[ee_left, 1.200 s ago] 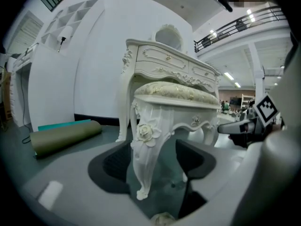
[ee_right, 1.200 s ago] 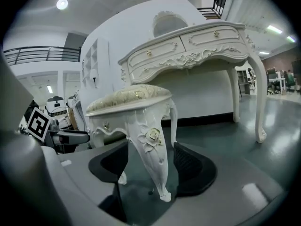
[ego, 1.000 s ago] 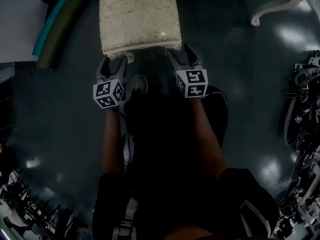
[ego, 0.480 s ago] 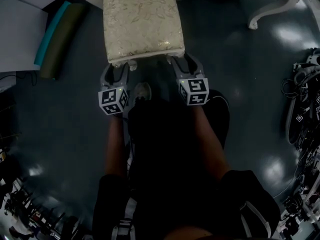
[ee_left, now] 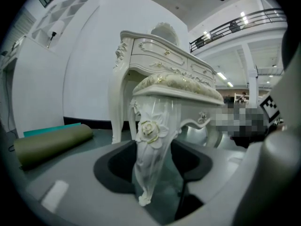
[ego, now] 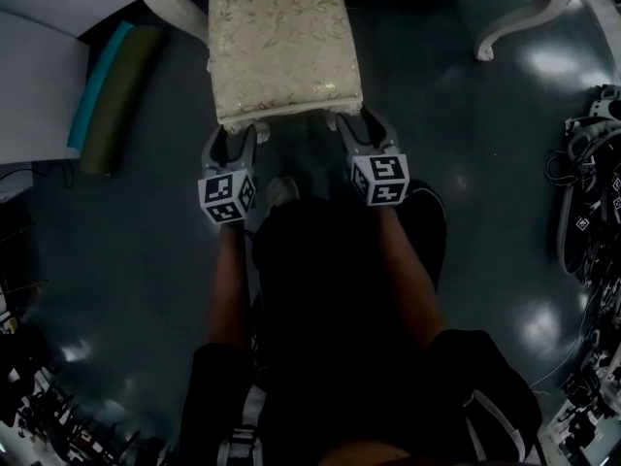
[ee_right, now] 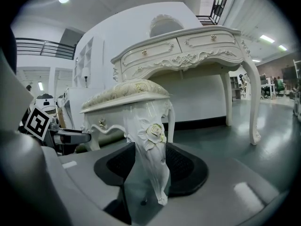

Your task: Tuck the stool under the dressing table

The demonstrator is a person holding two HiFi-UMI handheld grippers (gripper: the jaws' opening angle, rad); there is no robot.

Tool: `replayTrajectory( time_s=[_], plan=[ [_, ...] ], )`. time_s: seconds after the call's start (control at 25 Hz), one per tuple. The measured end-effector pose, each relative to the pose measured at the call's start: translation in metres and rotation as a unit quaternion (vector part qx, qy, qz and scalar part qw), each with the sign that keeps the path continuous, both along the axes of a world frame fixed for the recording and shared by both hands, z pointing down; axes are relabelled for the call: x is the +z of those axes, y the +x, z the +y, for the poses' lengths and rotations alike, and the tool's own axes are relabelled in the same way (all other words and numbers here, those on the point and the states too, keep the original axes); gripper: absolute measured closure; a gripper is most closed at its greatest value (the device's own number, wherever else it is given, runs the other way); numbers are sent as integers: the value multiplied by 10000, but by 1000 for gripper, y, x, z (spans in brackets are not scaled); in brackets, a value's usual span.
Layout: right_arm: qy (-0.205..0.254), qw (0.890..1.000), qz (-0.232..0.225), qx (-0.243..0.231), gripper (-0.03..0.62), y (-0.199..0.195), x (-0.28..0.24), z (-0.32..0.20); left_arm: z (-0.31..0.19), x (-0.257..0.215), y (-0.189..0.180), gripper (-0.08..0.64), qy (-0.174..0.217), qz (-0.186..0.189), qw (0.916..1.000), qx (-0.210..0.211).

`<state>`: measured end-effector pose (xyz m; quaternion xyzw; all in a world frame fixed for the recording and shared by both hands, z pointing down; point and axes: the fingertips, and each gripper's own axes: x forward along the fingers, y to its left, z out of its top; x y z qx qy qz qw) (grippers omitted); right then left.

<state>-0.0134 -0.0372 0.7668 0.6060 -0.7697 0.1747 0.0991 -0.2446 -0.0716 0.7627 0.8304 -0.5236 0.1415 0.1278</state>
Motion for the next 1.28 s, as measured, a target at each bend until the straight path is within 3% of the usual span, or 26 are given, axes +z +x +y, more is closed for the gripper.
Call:
replayTrajectory(
  time_s=[0.76,1.28],
  plan=[
    [254,9974,-31,667,388,53,-4,-77,-104,-3,58,322,195,174,9977,629],
    [372,9959,-30,820,393,82,-6,-131,-171,-4,89,325,339,262,9947,938]
  ],
)
